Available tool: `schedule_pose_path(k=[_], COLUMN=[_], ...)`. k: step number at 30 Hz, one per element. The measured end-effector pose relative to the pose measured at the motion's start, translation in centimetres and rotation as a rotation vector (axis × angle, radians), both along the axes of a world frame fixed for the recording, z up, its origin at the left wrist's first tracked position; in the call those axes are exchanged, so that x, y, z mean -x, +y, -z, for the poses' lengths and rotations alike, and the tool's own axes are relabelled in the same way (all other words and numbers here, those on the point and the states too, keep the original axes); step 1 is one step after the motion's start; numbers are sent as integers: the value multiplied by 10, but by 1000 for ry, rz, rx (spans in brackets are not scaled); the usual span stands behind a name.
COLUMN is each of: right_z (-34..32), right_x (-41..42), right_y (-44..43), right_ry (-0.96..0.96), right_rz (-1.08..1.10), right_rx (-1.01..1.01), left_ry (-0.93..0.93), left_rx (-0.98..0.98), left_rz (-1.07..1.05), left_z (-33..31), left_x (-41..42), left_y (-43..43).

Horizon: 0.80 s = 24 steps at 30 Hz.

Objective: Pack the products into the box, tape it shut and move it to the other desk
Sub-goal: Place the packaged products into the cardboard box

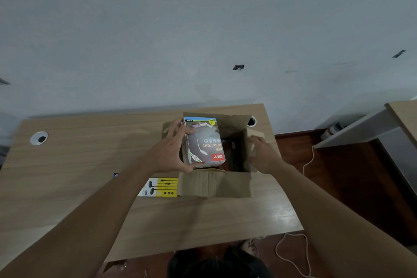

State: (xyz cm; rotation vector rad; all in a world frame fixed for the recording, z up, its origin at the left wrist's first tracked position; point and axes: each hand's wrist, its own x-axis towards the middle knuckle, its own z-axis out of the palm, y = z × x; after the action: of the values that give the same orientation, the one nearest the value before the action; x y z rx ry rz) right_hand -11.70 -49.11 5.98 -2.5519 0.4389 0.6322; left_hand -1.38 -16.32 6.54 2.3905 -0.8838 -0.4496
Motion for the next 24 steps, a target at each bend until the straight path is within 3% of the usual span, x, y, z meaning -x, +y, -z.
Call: schedule_pose_path(k=[6,24], right_z=[3,8], right_x=[0,0], right_y=[0,1], right_ry=[-7,5], right_rz=[-27,10], right_rx=[-11,-56], left_ry=[56,-43], left_rx=[-75,-343], left_rz=[32,129], left_z=[16,40], left_x=[5,5], left_y=[6,6])
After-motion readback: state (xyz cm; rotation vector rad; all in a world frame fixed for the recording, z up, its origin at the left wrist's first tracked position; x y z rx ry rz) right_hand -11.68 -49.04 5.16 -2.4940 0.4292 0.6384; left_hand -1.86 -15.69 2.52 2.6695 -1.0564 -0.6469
